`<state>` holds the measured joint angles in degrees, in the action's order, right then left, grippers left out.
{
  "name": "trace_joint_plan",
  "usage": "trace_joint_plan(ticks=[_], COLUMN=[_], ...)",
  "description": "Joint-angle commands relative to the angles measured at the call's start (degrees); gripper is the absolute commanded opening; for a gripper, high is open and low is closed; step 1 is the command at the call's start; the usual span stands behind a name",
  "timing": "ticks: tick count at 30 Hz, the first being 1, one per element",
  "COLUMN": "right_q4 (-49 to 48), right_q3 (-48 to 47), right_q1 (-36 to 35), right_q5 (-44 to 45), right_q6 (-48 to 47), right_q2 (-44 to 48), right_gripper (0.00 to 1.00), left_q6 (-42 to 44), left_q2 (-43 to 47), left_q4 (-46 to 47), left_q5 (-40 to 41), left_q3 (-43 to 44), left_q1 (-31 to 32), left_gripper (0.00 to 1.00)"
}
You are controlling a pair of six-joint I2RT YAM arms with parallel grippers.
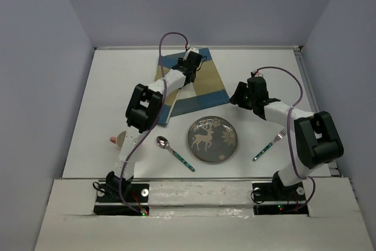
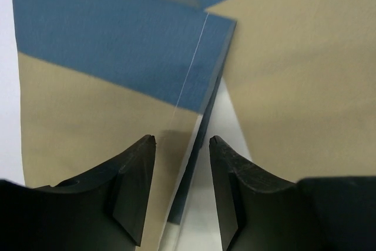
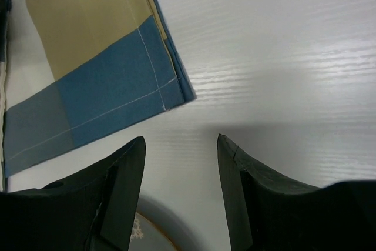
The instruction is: Set the dinner table for one person
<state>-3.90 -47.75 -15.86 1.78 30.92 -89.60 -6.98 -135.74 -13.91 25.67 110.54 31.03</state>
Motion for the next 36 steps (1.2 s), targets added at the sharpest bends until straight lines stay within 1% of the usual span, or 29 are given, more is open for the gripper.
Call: trace_joint_plan(ticks=[1,5,7,12,15,17,18,22,23,24,26,27,28,31,32,33,34,36], right_q4=[-3.4,-3.4,-3.4,-3.2,-2.9,-2.8,-2.8,-2.7,-2.7,-2.5,-2.5,-2.6,-2.5,-2.6,-2.5,-2.5,-2.5,-2.4], right_q3=[-4.4,-6.4,-7.3,-8.9,-9.7,-10.0,-10.1,-10.7,-11.2,-11.4,-11.8,-11.9,-12.0,-12.0,-12.0,-12.0,-11.7,-11.2], right_q1=[-1.0,-1.0,-1.5,-2.7,-2.7,-2.7,-2.7,-2.7,-2.7,-2.7,-2.7,-2.7,-2.7,-2.7,-2.7,-2.7,-2.7,-3.2], right_q5=[3.0,3.1,3.2,3.4,3.6,3.9,4.1,4.5,4.6,4.4,4.2,4.1,3.6,2.5,2.1,1.8,1.2,0.9], right_q6=[-1.0,-1.4,-1.4,-2.4,-2.4,-2.4,-2.5,-2.8,-2.9,-2.9,-2.8,-2.7,-2.6,-2.4,-2.4,-2.4,-2.4,-2.4], right_q2=[-4.4,-8.6,-9.5,-12.2,-13.6,-14.3,-14.5,-16.3,-16.7,-16.9,-17.5,-17.9,-18.0,-17.9,-17.8,-17.6,-17.2,-16.9], right_gripper=[0.56,0.56,0.56,0.56,0.56,0.55,0.55,0.49,0.49,0.45,0.41,0.36,0.33,0.33,0.39,0.39,0.49,0.54], left_q6=[2.8,4.0,4.2,5.5,5.5,5.4,5.3,5.0,5.0,5.0,4.6,4.4,4.3,4.3,4.3,4.3,4.3,4.6], left_q2=[-2.5,-5.9,-7.3,-10.0,-12.8,-13.7,-13.8,-14.5,-15.0,-15.4,-16.3,-16.2,-16.1,-15.8,-15.7,-15.5,-15.3,-15.3], left_q4=[-0.9,-2.8,-4.5,-5.1,-7.7,-7.9,-7.8,-7.3,-8.0,-8.5,-8.9,-8.9,-8.9,-8.9,-8.8,-8.8,-8.8,-8.8], left_q5=[0.8,0.4,1.6,2.5,0.3,-0.7,-2.5,-5.4,-4.9,-4.8,-5.1,-5.3,-5.5,-6.2,-6.7,-7.0,-7.2,-8.2], left_q3=[9.1,14.1,16.1,20.0,24.3,25.0,25.0,26.0,26.8,27.6,28.7,28.6,28.4,28.2,28.2,28.1,28.1,27.8], left_q1=[-0.7,-0.8,-0.8,-1.2,-1.7,-1.8,-1.8,-1.7,-1.8,-1.9,-2.5,-2.6,-2.9,-3.7,-4.0,-4.0,-4.1,-4.1], left_gripper=[0.55,0.55,0.55,0.54,0.53,0.53,0.53,0.52,0.51,0.5,0.42,0.39,0.32,0.22,0.22,0.26,0.37,0.44])
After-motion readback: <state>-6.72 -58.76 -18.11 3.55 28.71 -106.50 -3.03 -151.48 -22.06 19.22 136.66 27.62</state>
